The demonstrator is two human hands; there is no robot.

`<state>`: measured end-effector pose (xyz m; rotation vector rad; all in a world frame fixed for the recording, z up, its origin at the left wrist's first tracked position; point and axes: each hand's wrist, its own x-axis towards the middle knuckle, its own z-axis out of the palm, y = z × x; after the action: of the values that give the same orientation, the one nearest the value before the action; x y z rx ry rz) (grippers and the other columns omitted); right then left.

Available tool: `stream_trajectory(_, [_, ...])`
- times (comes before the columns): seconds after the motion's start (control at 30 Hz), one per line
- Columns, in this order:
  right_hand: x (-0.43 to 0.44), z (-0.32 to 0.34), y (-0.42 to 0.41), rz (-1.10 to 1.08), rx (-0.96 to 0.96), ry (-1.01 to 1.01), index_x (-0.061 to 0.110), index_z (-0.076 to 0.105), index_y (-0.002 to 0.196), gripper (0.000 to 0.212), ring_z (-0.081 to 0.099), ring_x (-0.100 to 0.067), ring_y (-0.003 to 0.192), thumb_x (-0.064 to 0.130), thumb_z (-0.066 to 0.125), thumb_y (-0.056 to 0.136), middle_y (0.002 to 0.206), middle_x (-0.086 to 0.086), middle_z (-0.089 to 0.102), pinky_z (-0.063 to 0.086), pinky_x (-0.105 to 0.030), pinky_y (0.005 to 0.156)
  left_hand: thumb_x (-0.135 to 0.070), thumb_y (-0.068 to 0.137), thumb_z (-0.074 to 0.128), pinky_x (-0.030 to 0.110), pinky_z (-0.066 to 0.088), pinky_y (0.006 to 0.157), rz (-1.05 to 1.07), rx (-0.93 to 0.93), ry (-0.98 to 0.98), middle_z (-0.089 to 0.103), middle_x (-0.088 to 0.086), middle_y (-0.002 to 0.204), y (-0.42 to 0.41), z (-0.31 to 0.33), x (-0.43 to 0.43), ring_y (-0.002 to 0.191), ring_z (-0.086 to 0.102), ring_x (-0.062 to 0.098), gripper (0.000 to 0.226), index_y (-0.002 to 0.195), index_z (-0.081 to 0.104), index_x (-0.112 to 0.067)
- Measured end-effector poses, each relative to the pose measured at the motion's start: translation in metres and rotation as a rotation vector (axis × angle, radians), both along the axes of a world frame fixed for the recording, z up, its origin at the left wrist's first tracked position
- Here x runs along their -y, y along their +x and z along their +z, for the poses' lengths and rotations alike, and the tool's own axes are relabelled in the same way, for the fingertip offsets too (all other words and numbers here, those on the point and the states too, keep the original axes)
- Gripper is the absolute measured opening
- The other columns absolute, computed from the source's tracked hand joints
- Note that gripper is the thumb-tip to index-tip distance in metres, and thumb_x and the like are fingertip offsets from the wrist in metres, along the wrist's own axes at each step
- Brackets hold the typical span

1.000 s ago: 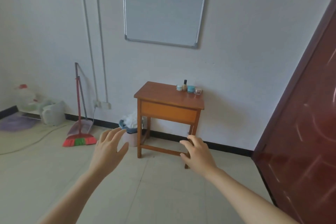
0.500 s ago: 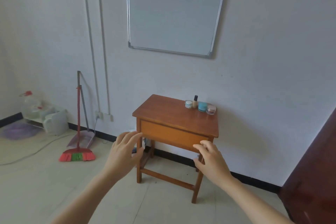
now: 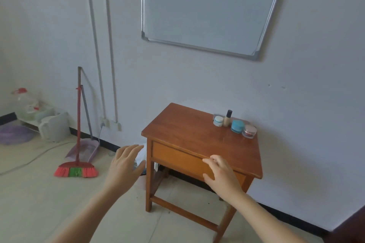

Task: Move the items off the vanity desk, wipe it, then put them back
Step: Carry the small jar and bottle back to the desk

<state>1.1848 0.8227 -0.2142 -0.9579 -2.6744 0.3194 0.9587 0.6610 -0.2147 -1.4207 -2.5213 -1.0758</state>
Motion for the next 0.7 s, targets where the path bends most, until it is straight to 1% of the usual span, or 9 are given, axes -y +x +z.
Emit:
stream_trajectory(0.1, [-0.040, 0.007, -0.033, -0.026, 0.035, 0.013, 0.023, 0.040, 0.136, 0.045, 0.033, -0.013, 0.127, 0.029, 0.050, 0.093, 0.140, 0.002, 0.033, 0.031, -0.022, 0.101, -0.030, 0.087, 0.058, 0.038, 0.031, 0.103, -0.043, 0.037, 0.004, 0.050, 0.001, 0.133, -0.031, -0.003, -0.050, 0.127, 0.033, 0.021, 0.046, 0.130, 0.048, -0.015])
stream_trajectory(0.2, [-0.078, 0.014, -0.063, -0.086, 0.037, 0.018, 0.024, 0.040, 0.136, 0.044, 0.034, -0.012, 0.127, 0.028, 0.050, 0.093, 0.140, 0.002, 0.034, 0.032, -0.023, 0.102, -0.054, 0.078, 0.034, 0.038, 0.031, 0.104, -0.122, 0.062, -0.038, 0.046, -0.003, 0.135, -0.057, -0.002, -0.096, 0.129, 0.030, 0.017, 0.065, 0.132, 0.046, -0.019])
stream_trajectory(0.23, [-0.089, 0.015, -0.073, -0.107, 0.028, 0.017, 0.024, 0.040, 0.136, 0.045, 0.034, -0.012, 0.127, 0.029, 0.050, 0.093, 0.140, 0.002, 0.034, 0.031, -0.023, 0.103, -0.053, 0.078, 0.033, 0.038, 0.031, 0.105, -0.145, 0.069, -0.043, 0.045, -0.003, 0.136, -0.067, -0.001, -0.113, 0.130, 0.030, 0.017, 0.065, 0.133, 0.045, -0.020])
stream_trajectory(0.33, [-0.116, 0.009, -0.094, -0.153, 0.016, -0.016, 0.024, 0.040, 0.135, 0.044, 0.034, -0.010, 0.127, 0.029, 0.050, 0.093, 0.139, 0.003, 0.034, 0.032, -0.022, 0.103, -0.033, 0.090, 0.049, 0.037, 0.029, 0.106, -0.178, 0.102, -0.052, 0.043, -0.001, 0.139, -0.087, -0.005, -0.164, 0.131, 0.027, 0.017, 0.047, 0.135, 0.042, -0.019])
stream_trajectory(0.37, [-0.121, 0.002, -0.095, -0.164, 0.034, -0.042, 0.024, 0.040, 0.136, 0.044, 0.035, -0.010, 0.126, 0.029, 0.050, 0.093, 0.138, 0.003, 0.034, 0.033, -0.021, 0.103, -0.032, 0.090, 0.050, 0.036, 0.029, 0.105, -0.197, 0.118, -0.073, 0.043, -0.001, 0.139, -0.087, -0.010, -0.176, 0.131, 0.027, 0.017, 0.047, 0.135, 0.042, -0.019])
stream_trajectory(0.47, [-0.140, -0.024, -0.090, -0.206, 0.087, -0.107, 0.024, 0.039, 0.136, 0.045, 0.035, -0.009, 0.125, 0.029, 0.050, 0.092, 0.138, 0.004, 0.034, 0.034, -0.020, 0.102, -0.048, 0.083, 0.039, 0.035, 0.031, 0.102, -0.290, 0.120, -0.130, 0.045, -0.002, 0.137, -0.084, -0.033, -0.213, 0.130, 0.030, 0.018, 0.058, 0.133, 0.044, -0.020])
stream_trajectory(0.5, [-0.149, -0.029, -0.087, -0.232, 0.088, -0.129, 0.025, 0.039, 0.136, 0.045, 0.035, -0.009, 0.125, 0.029, 0.050, 0.092, 0.138, 0.004, 0.034, 0.034, -0.020, 0.102, -0.048, 0.085, 0.040, 0.035, 0.031, 0.103, -0.316, 0.119, -0.155, 0.045, -0.003, 0.137, -0.081, -0.040, -0.225, 0.130, 0.030, 0.017, 0.056, 0.134, 0.043, -0.020])
stream_trajectory(0.6, [-0.193, -0.034, -0.074, -0.314, 0.035, -0.168, 0.024, 0.041, 0.135, 0.045, 0.036, -0.009, 0.125, 0.027, 0.053, 0.091, 0.136, 0.004, 0.037, 0.033, -0.018, 0.101, -0.033, 0.092, 0.048, 0.031, 0.026, 0.106, -0.384, 0.114, -0.184, 0.041, -0.006, 0.140, -0.075, -0.055, -0.267, 0.132, 0.026, 0.014, 0.048, 0.137, 0.037, -0.023])
stream_trajectory(0.7, [-0.247, -0.031, -0.065, -0.376, -0.055, -0.190, 0.021, 0.041, 0.135, 0.047, 0.041, -0.009, 0.121, 0.022, 0.056, 0.090, 0.134, 0.001, 0.041, 0.033, -0.014, 0.095, -0.033, 0.093, 0.046, 0.029, 0.026, 0.107, -0.411, 0.073, -0.211, 0.038, -0.009, 0.142, -0.068, -0.057, -0.318, 0.133, 0.025, 0.012, 0.047, 0.138, 0.034, -0.024])
